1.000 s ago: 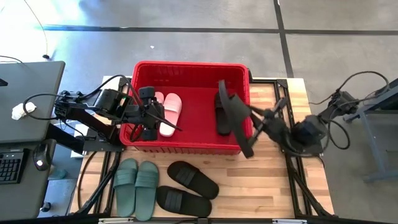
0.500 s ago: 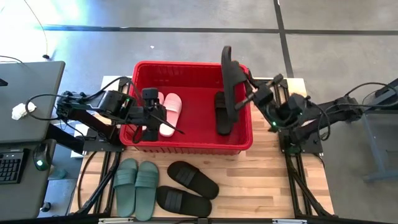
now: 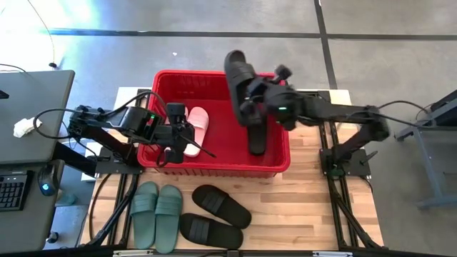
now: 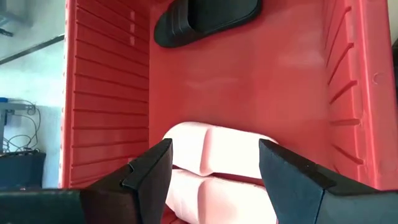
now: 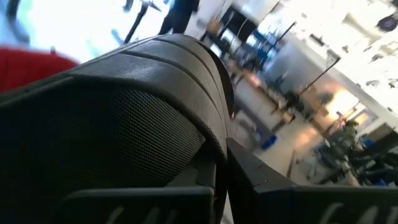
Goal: Pick and place slides into bin
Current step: Put the black slide into the red bin
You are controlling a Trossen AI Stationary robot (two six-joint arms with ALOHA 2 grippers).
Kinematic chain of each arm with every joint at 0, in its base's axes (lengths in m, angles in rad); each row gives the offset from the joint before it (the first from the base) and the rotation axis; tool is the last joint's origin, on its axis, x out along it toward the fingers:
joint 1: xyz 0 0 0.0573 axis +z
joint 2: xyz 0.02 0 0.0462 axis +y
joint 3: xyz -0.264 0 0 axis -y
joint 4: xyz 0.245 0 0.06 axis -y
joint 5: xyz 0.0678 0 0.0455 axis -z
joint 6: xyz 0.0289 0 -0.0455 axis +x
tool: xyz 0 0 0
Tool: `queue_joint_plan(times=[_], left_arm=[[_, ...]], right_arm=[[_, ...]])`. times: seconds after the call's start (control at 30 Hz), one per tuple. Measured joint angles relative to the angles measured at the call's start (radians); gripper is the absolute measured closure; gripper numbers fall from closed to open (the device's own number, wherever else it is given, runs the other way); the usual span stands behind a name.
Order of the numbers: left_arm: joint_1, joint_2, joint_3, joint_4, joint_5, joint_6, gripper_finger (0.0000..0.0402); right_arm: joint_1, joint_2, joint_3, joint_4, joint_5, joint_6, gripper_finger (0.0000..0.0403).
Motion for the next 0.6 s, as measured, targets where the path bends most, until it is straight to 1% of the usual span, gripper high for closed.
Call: queue_joint_plan(times=[0.13,0.23,0.37,0.53,0.6], left_arm=[[0.0,0.002,0.0,-0.01,0.008,-0.003,0.0181],[0.0,0.002,0.0,-0.024,0.019,-0.003,0.0181],[0.0,0.004,0.0,-0.032,0.022,-0.003,0.0181],[0.0,0.004,0.0,-0.04,0.023,0.001,0.0181],[0.0,0.004,0.0,-0.044,0.023,0.004,0.0181]], right_arm=[[-0.019,0.158,0.151,-0.26,0.003,0.135,0.0403],[-0.039,0.27,0.223,-0.405,-0.008,0.229,0.0403],[-0.072,0.388,0.254,-0.485,-0.004,0.316,0.0403],[-0.115,0.481,0.233,-0.523,-0.082,0.414,0.0403],[-0.129,0.515,0.232,-0.546,-0.091,0.428,0.0403]])
